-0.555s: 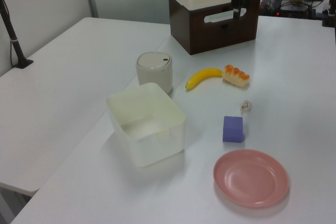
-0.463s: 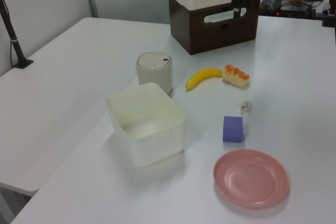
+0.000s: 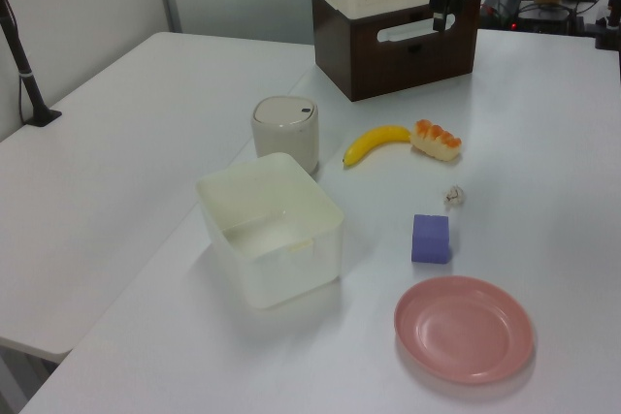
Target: Open the trash can
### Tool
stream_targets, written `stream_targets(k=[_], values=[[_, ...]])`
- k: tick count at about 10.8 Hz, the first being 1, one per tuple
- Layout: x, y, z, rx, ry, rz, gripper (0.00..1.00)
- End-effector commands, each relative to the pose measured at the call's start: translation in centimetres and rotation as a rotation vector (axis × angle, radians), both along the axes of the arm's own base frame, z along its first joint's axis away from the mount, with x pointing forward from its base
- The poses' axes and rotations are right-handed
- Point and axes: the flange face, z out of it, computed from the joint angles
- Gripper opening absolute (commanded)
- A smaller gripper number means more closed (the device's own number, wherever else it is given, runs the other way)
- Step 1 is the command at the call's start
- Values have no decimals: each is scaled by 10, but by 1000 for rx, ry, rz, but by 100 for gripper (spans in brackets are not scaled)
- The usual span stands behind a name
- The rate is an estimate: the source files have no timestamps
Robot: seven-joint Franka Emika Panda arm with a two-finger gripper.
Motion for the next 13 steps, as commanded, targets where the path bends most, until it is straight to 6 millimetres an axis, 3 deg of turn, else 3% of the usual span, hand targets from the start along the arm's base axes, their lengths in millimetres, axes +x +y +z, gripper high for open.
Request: stream_targets(k=[1, 13], values=[[-6, 0, 3, -7, 23, 21, 100], [-8, 0, 2, 5, 38, 29, 100]])
